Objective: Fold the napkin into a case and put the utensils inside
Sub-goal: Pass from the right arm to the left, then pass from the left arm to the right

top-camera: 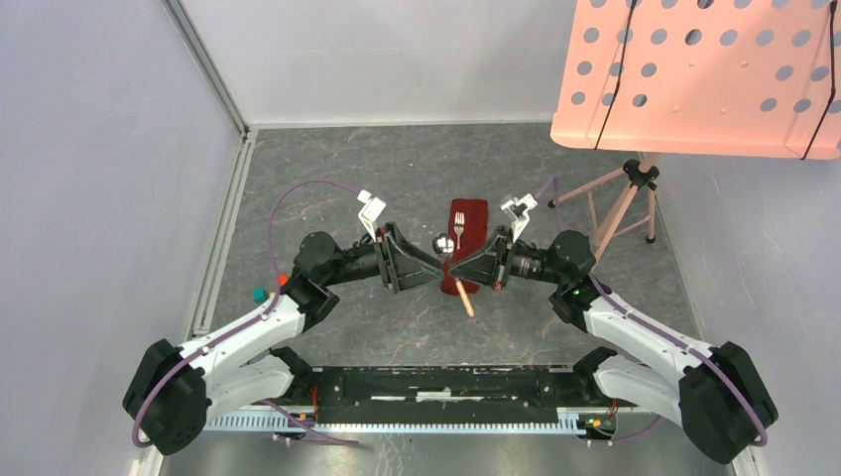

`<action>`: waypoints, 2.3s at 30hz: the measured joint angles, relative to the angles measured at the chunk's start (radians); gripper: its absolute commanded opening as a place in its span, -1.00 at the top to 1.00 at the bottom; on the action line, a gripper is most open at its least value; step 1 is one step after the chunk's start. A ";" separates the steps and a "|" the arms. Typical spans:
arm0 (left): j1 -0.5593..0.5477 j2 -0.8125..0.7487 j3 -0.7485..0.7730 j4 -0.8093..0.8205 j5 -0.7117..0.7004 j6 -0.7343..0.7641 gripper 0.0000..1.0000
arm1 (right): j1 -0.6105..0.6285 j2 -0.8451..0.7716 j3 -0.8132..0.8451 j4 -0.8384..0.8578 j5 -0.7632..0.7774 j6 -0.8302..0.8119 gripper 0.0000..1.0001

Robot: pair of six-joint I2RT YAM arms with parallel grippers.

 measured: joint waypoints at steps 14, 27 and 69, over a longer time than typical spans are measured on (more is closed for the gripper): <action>0.002 -0.124 -0.012 0.087 -0.132 -0.056 0.05 | 0.121 0.091 0.003 0.468 -0.154 0.305 1.00; 0.001 -0.158 0.066 -0.154 -0.209 -0.064 0.95 | 0.158 0.111 0.114 0.120 -0.051 0.078 0.04; 0.002 -0.163 0.397 -1.229 -0.990 -0.232 0.95 | 0.808 0.600 0.792 -0.653 1.422 -0.542 0.44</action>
